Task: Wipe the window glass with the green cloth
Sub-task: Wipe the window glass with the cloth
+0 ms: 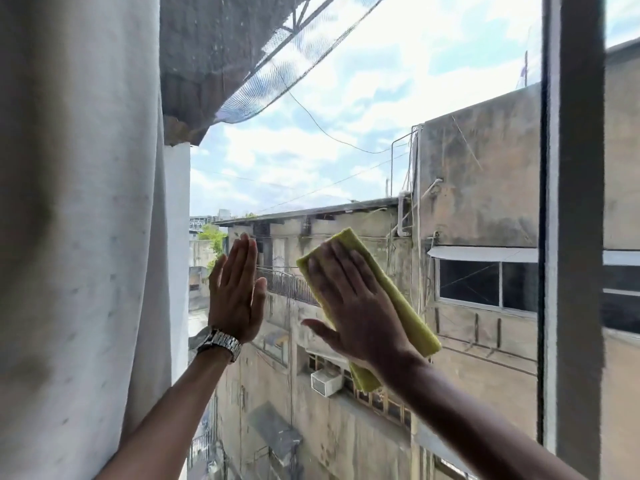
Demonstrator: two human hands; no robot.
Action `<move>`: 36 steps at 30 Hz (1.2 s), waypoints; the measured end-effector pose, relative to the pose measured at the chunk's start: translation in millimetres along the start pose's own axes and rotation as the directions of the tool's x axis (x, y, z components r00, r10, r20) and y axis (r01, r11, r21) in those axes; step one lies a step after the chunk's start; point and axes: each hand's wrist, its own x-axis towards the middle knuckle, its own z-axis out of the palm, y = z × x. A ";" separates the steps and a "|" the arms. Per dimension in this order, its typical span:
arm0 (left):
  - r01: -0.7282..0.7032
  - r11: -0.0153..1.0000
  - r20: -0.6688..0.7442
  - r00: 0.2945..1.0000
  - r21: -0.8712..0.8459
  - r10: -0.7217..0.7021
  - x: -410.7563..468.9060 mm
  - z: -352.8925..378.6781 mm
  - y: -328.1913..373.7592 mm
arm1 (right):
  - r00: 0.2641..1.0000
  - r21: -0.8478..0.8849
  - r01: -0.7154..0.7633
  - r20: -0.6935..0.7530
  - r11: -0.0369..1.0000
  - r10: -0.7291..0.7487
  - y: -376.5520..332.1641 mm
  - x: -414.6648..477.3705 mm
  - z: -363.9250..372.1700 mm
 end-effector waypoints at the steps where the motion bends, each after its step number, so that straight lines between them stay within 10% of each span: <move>1: 0.004 1.000 0.007 1.000 0.000 -0.004 -0.1 -0.9 0.4 | 0.999 -0.006 0.029 0.034 1.000 -0.029 -3.2 -24.3 1.7; 8: 0.042 0.999 0.040 0.998 0.006 -0.042 0.3 -7.4 4.7 | 0.991 -0.100 0.006 0.130 0.995 0.007 60.3 -138.7 -31.9; 19: -0.023 1.000 -0.048 0.999 -0.003 0.023 -3.5 7.8 -8.2 | 0.954 -0.020 -0.299 -0.043 0.954 0.298 58.0 43.1 -48.3; 27: -0.028 1.000 -0.053 0.998 -0.006 0.028 -4.2 7.3 -7.6 | 0.993 -0.051 0.040 0.111 0.998 -0.034 20.2 -17.1 -18.0; 36: -0.019 1.000 -0.053 0.998 0.001 0.019 -5.2 5.2 -4.3 | 1.000 -0.037 0.002 0.014 0.999 -0.001 74.0 0.3 -48.4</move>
